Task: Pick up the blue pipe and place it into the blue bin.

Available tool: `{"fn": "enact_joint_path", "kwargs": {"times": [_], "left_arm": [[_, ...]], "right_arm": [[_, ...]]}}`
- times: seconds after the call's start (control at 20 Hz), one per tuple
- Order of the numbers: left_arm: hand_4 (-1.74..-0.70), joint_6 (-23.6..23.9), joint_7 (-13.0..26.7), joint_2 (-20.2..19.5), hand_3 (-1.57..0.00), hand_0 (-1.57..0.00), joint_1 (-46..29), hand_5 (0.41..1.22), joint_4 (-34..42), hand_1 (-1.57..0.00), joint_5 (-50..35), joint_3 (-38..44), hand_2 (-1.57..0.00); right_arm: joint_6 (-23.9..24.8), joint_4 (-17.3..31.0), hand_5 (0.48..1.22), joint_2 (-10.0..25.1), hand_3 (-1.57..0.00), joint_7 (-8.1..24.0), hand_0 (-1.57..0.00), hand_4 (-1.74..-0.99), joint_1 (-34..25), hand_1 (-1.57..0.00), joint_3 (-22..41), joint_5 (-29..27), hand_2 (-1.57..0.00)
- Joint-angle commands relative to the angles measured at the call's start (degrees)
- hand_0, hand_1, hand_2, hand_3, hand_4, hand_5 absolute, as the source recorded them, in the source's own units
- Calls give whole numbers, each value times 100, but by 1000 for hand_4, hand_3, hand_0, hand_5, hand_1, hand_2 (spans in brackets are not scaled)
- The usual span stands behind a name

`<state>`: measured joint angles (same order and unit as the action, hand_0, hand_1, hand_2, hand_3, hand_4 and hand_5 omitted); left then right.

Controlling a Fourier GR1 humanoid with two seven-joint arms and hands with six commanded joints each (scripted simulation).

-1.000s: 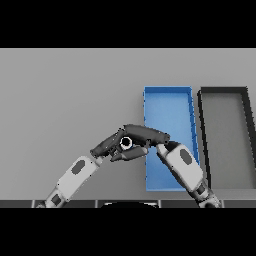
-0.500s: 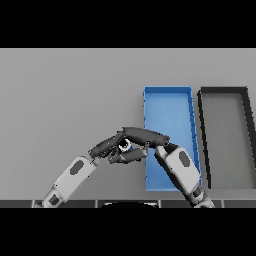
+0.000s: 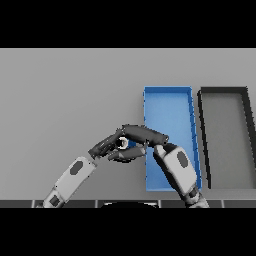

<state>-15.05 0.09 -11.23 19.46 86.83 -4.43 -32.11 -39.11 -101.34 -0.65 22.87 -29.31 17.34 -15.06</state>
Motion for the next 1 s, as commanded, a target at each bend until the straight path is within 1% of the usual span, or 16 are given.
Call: {"fn": "enact_joint_path", "kwargs": {"times": [0.0, 0.05, 0.1, 0.15, 0.25, 0.3, 0.35, 0.4, 0.5, 0.55, 0.6, 0.7, 0.75, 0.8, 0.9, 0.95], "left_arm": [[-873, 23, 169, -57, -7, -21, -57, 612, 43, -17, -18, 11, -17], [-880, 49, 278, -13, -5, -17, -25, 605, 50, -13, -32, 9, -14], [-881, 88, 222, -11, -4, -13, -48, 593, 78, -11, 2, -11, -11], [-878, 106, 270, 7, -3, -10, -8, 572, 28, -8, 46, -26, -8], [-873, 75, 350, -85, -1, -6, -97, 543, 41, -5, 24, -14, -5], [-870, 52, 283, -124, -1, -5, -143, 535, 104, -4, 23, -29, -4], [-868, 71, 280, -57, -1, -4, -153, 529, 55, -3, 65, -76, -3], [-865, 36, 290, -105, 0, -3, -141, 523, 26, -2, 45, -42, -2], [-865, 68, 373, -66, 0, -1, -103, 509, 55, -1, 34, -39, -1], [-864, 65, 372, -86, 0, -1, -75, 503, 79, -1, 31, -23, -1], [-863, 18, 317, -123, 0, -1, -99, 498, 90, 0, 11, -27, 0], [-867, 26, 342, -100, 1, 0, -162, 486, 106, 0, 32, -75, 0], [-868, 29, 313, -62, 1, 0, -199, 485, 129, 0, 54, -126, 0], [-866, 15, 248, -141, 1, 0, -224, 484, 126, 0, 72, -99, 0], [-860, 38, 310, -141, 1, 1, -214, 484, 211, 1, 51, -93, 1], [-856, 57, 389, -157, 1, 1, -210, 484, 231, 1, 55, -84, 1]], "right_arm": [[6, -47, 1220, 0, -1570, -94, -1571, -1491, 23, -1571, -85, -73, -1571], [96, -53, 1220, -74, -1571, 103, -1571, -1492, -15, -1571, -142, -311, -1571], [180, 23, 1221, -151, -1571, 462, -1571, -1492, -130, -1571, -252, -660, -1571], [304, 120, 1221, -257, -1571, 764, -1571, -1492, -230, -1571, -353, -1104, -1571], [571, 4, 1221, -283, -1571, 1140, -1571, -1493, -351, -1571, -445, -1882, -1571], [754, 14, 1221, -121, -1571, 1191, -1571, -1494, -467, -1571, -439, -2170, -1571], [1014, 26, 1221, 6, -1571, 1184, -1571, -1494, -673, -1571, -410, -2427, -1571], [1231, 16, 1221, 146, -1571, 1178, -1571, -1493, -919, -1571, -443, -2569, -1571], [1615, 3, 1221, 524, -1571, 1187, -1571, -1492, -1269, -1571, -482, -2945, -1571], [1788, 30, 1221, 596, -1571, 1172, -1571, -1493, -1558, -1571, -581, -2989, -1571], [1817, 10, 1221, 650, -1571, 1139, -1571, -1494, -1815, -1571, -654, -3071, -1571], [1707, 349, 1221, 867, -1571, 917, -1571, -1495, -2412, -1571, -957, -3061, -1571], [1783, 490, 1221, 953, -1571, 827, -1571, -1496, -2597, -1571, -1121, -3049, -1571], [1844, 696, 1221, 1022, -1571, 721, -1571, -1496, -2747, -1571, -1269, -2976, -1571], [2024, 1072, 1221, 1208, -1571, 551, -1571, -1497, -3012, -1571, -1572, -2747, -1571], [2033, 1326, 1221, 1322, -1571, 457, -1571, -1498, -3083, -1571, -1677, -2510, -1571]]}}
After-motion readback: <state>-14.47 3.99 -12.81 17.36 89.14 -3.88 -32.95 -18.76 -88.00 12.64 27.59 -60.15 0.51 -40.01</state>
